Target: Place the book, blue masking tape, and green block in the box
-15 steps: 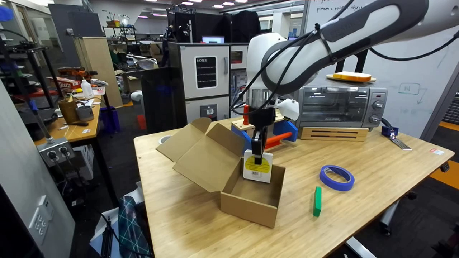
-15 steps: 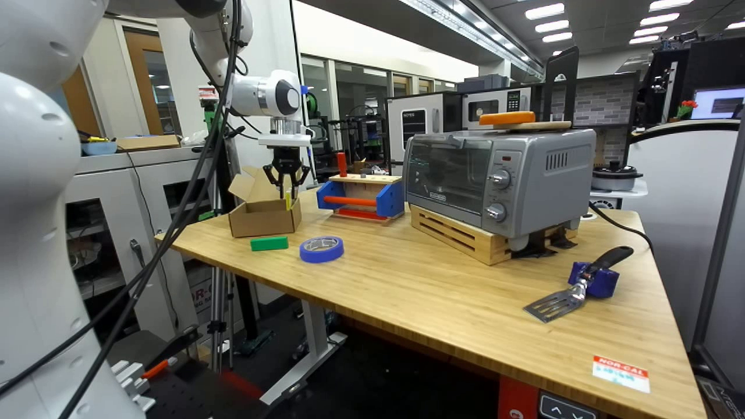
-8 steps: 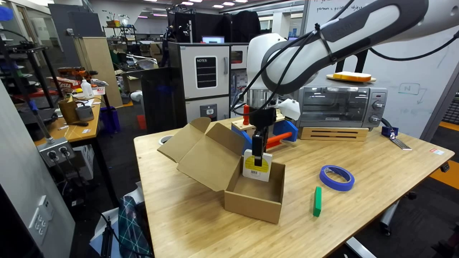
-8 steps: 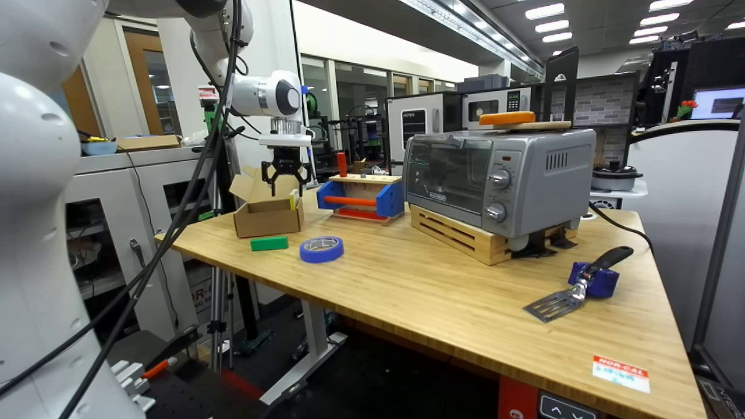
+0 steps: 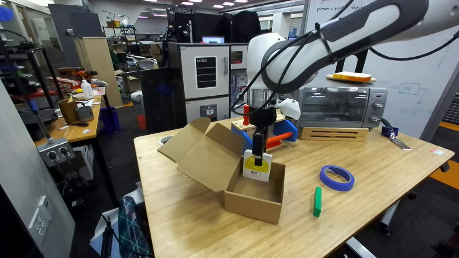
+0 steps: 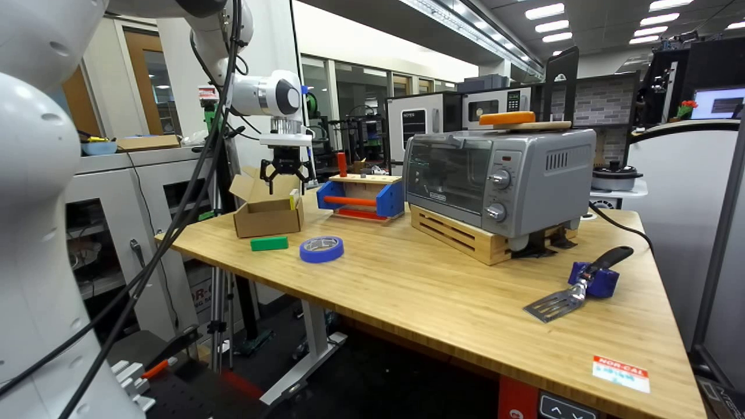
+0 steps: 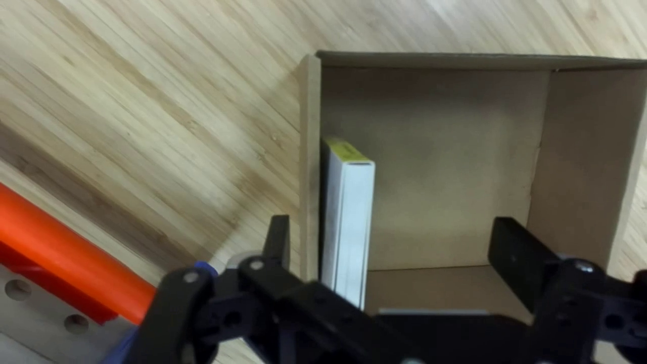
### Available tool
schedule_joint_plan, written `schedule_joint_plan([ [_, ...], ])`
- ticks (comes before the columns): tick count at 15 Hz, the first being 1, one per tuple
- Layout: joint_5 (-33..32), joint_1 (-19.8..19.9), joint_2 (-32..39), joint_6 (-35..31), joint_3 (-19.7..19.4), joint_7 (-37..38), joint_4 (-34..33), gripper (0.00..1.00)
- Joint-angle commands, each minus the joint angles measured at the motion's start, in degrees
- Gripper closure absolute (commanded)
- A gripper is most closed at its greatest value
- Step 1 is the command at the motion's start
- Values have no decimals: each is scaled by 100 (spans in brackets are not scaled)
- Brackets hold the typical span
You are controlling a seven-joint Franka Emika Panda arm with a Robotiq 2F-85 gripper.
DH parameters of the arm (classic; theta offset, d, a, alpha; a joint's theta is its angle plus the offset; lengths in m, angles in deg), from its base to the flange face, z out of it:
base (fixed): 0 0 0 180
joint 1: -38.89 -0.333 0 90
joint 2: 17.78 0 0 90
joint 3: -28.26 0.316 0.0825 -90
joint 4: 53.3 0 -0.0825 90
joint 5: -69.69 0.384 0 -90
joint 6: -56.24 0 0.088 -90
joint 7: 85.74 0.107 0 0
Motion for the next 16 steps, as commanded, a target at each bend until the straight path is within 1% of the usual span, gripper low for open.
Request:
schedule_joint_plan([
  [1,-116,52,-283,78,26,-248,194,0],
  [4,-501,48,-881,-53,-56,-382,690,0],
  [6,-535,141,-1412,-148,-33,-370,1131,0],
  [9,-262,320,-2221,-257,5,-324,1932,0],
  [11,-67,379,-2633,-285,0,-355,2410,0],
  [13,81,395,-2909,-292,-27,-348,2774,0],
  [16,276,393,-3173,-328,-55,-319,3118,0],
])
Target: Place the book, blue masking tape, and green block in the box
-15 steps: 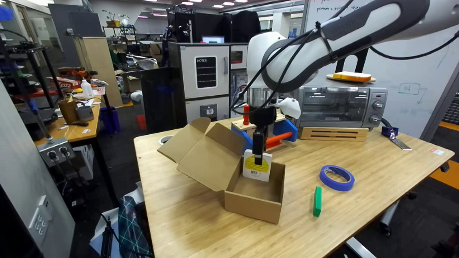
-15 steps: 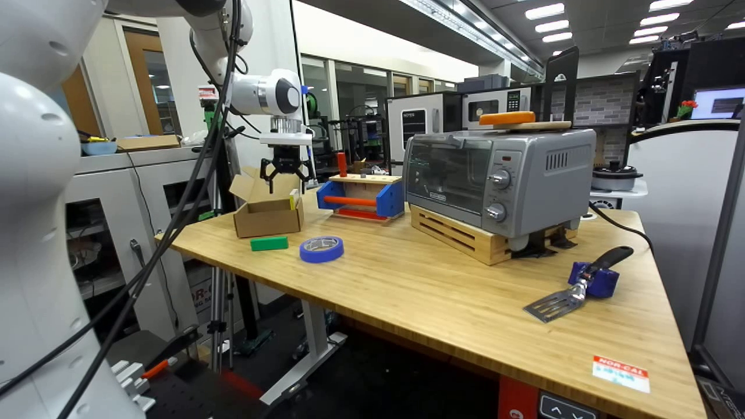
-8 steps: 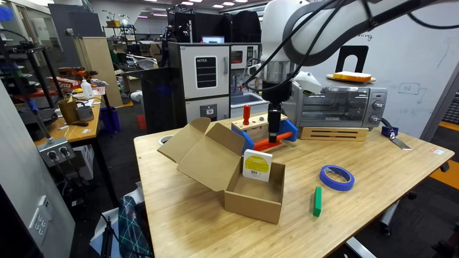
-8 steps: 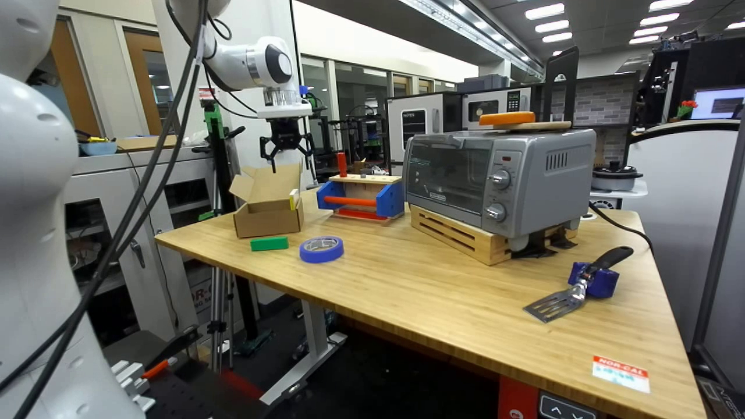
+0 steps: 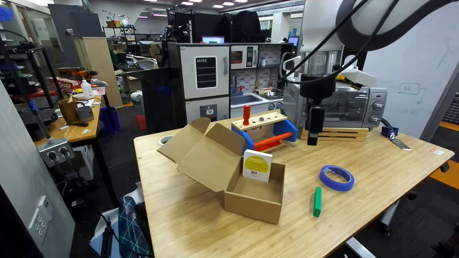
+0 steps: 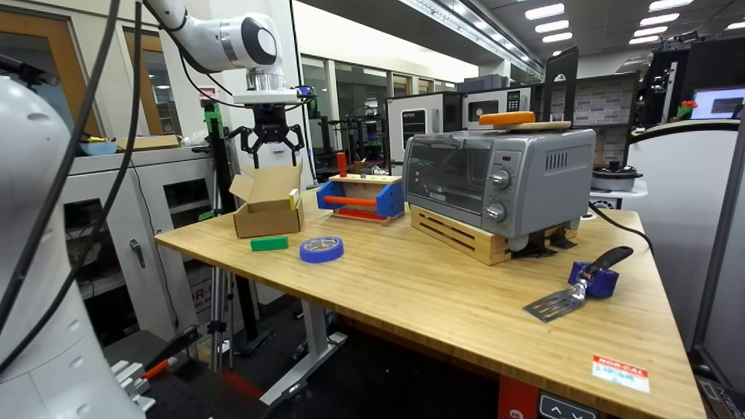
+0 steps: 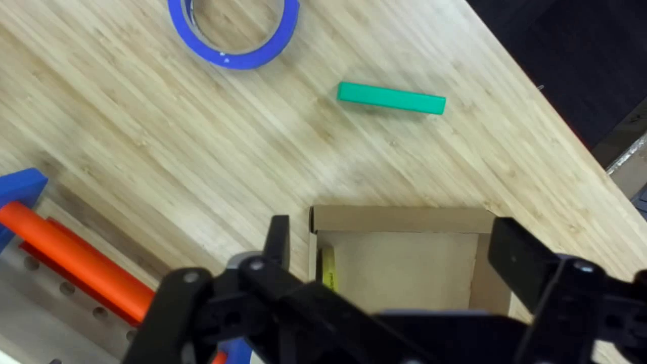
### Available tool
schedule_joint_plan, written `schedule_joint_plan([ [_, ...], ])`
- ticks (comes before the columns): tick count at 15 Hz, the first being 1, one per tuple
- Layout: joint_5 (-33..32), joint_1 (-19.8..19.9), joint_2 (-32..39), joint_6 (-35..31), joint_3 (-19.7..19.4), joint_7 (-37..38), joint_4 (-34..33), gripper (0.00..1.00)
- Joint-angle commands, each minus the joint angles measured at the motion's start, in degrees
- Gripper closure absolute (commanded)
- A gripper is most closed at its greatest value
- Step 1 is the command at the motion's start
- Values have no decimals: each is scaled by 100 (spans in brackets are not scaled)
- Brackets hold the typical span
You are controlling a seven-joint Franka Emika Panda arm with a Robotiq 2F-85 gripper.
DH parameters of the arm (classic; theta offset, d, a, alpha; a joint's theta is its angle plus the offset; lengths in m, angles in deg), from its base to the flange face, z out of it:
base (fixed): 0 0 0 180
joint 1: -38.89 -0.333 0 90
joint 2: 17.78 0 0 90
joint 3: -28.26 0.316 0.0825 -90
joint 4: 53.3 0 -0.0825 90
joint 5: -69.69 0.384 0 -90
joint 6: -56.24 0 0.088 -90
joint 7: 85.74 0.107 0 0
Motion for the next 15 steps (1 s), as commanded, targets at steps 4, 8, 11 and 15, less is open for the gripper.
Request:
schedule_joint_plan([
  [4,519,108,-623,-637,-105,-229,807,0],
  [8,468,152,-726,-298,-284,230,1039,0],
  [11,384,141,-682,-58,-338,758,1096,0],
  [15,222,145,-625,-210,-352,1092,1022,0],
])
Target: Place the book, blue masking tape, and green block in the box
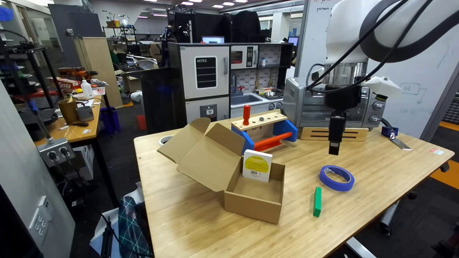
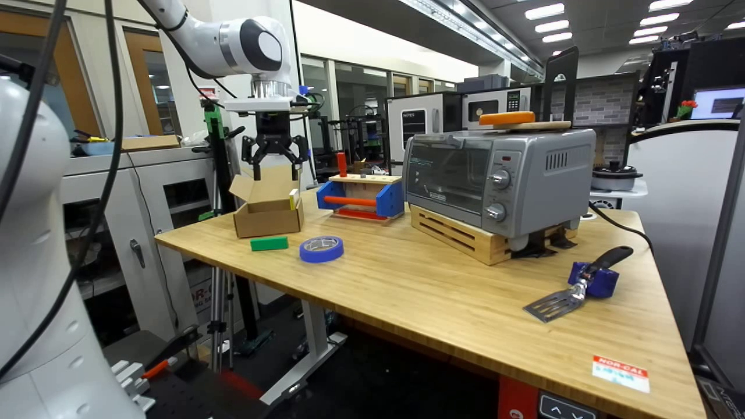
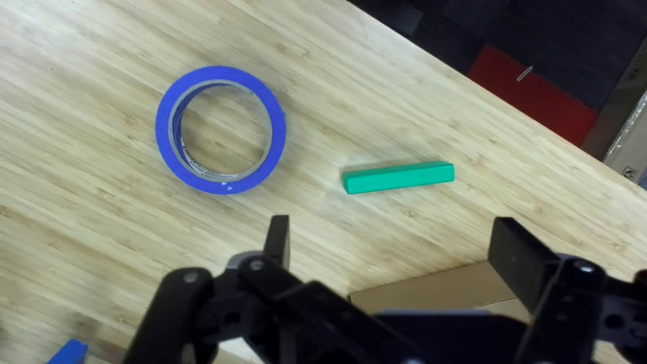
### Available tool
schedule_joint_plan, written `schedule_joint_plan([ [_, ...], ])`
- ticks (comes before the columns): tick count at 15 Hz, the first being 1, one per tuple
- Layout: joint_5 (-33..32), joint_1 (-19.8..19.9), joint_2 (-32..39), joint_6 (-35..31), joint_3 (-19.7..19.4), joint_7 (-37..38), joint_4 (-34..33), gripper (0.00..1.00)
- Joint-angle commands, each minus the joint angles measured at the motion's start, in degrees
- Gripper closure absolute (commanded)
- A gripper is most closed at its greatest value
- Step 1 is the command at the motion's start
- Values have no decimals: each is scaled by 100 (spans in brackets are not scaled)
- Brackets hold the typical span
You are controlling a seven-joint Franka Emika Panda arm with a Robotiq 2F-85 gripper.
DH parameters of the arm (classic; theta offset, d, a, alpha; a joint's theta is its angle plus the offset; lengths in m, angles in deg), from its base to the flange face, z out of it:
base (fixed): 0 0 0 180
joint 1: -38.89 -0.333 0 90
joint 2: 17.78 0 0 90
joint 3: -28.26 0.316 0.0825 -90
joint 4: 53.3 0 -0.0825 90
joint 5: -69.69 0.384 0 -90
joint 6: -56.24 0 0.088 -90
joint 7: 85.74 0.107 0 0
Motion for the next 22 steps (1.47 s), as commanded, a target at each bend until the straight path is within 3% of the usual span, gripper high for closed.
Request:
schedule_joint_plan([
  [1,-191,52,7,-176,-37,195,-54,0],
  [8,-130,470,468,-669,-470,-121,-21,0],
  [22,40,538,1102,-554,-440,124,-314,0],
])
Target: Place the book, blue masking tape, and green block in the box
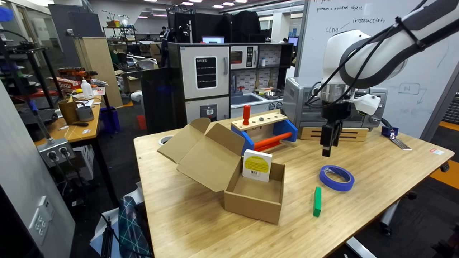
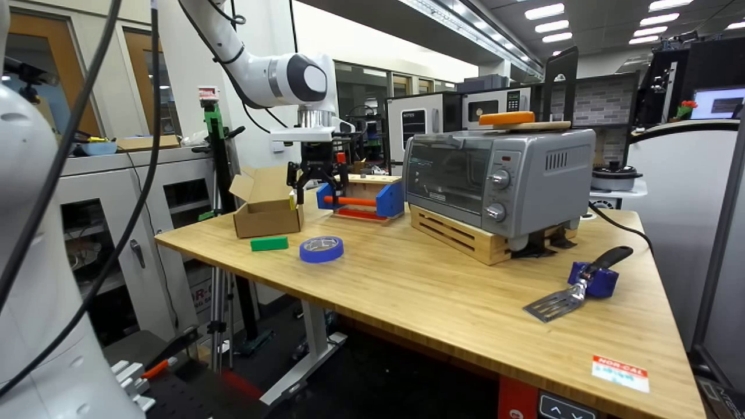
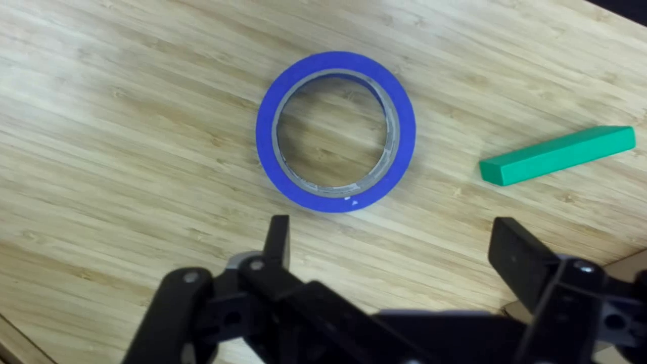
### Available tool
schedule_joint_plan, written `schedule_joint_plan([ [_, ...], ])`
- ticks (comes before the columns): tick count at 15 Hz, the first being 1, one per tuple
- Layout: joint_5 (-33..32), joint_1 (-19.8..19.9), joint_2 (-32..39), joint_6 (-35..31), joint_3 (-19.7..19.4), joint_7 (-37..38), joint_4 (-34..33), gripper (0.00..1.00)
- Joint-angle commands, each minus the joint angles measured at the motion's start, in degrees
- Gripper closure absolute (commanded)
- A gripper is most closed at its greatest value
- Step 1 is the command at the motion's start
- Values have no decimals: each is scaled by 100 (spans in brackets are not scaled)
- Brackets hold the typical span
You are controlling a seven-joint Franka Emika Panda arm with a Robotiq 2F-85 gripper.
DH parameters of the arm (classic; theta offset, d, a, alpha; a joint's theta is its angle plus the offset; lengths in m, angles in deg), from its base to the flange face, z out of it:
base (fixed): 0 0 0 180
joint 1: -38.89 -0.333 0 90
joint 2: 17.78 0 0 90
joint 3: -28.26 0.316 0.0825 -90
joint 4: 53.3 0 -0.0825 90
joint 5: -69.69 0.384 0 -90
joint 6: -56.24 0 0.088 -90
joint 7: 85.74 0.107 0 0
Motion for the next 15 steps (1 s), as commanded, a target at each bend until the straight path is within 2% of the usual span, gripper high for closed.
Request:
schedule_joint_plan([
  [1,181,46,127,182,45,133,-82,0],
  [7,394,19,207,504,94,362,-68,0],
  [10,562,20,224,406,136,292,2,0],
  [15,794,80,368,-129,163,108,123,0],
])
